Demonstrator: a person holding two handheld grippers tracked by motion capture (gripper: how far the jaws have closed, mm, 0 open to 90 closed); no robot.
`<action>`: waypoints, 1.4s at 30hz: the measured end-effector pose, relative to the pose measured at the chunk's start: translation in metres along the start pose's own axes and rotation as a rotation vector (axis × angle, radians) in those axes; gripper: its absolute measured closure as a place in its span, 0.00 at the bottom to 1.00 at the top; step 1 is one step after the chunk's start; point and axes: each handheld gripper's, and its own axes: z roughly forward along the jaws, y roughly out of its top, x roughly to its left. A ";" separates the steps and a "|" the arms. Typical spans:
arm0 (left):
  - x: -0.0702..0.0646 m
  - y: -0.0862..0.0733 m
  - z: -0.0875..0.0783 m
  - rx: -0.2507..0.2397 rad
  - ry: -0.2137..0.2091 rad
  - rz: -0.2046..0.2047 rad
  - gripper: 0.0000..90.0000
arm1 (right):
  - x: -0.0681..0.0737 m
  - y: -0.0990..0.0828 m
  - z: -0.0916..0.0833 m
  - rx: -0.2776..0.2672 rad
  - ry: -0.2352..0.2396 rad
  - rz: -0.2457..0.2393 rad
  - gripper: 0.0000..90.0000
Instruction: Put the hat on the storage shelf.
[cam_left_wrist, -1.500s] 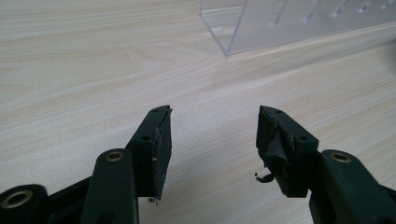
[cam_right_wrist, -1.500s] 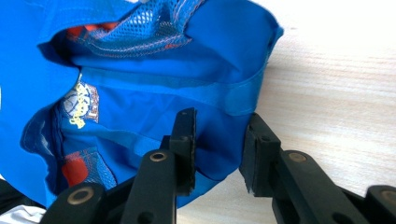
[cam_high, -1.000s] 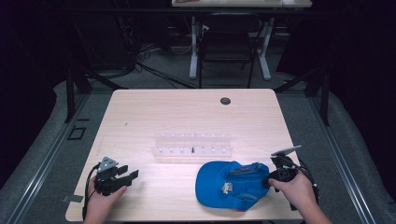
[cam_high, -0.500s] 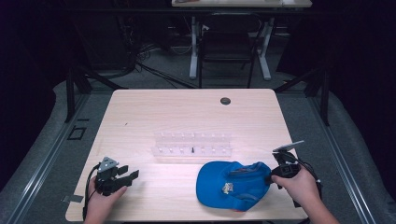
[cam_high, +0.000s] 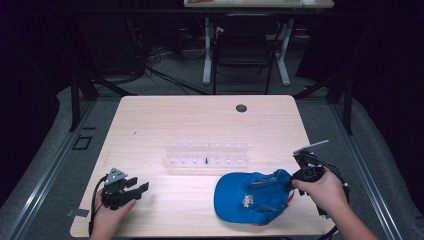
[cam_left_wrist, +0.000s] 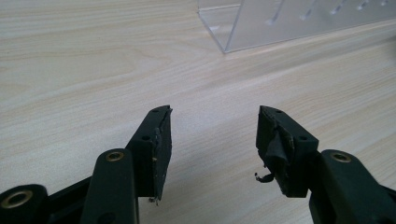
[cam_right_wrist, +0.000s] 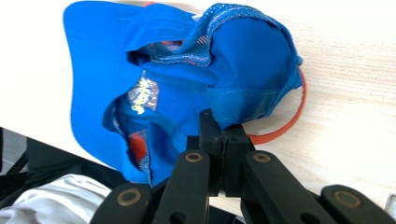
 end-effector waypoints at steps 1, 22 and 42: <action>0.000 0.000 0.000 0.000 0.000 -0.001 0.51 | 0.000 0.001 -0.003 0.022 0.001 -0.016 1.00; 0.000 0.000 0.000 0.000 0.001 0.001 0.51 | 0.028 0.006 -0.031 0.004 0.040 -0.011 1.00; 0.000 0.000 0.000 -0.001 0.000 0.002 0.51 | 0.062 0.020 -0.067 0.008 0.081 -0.013 1.00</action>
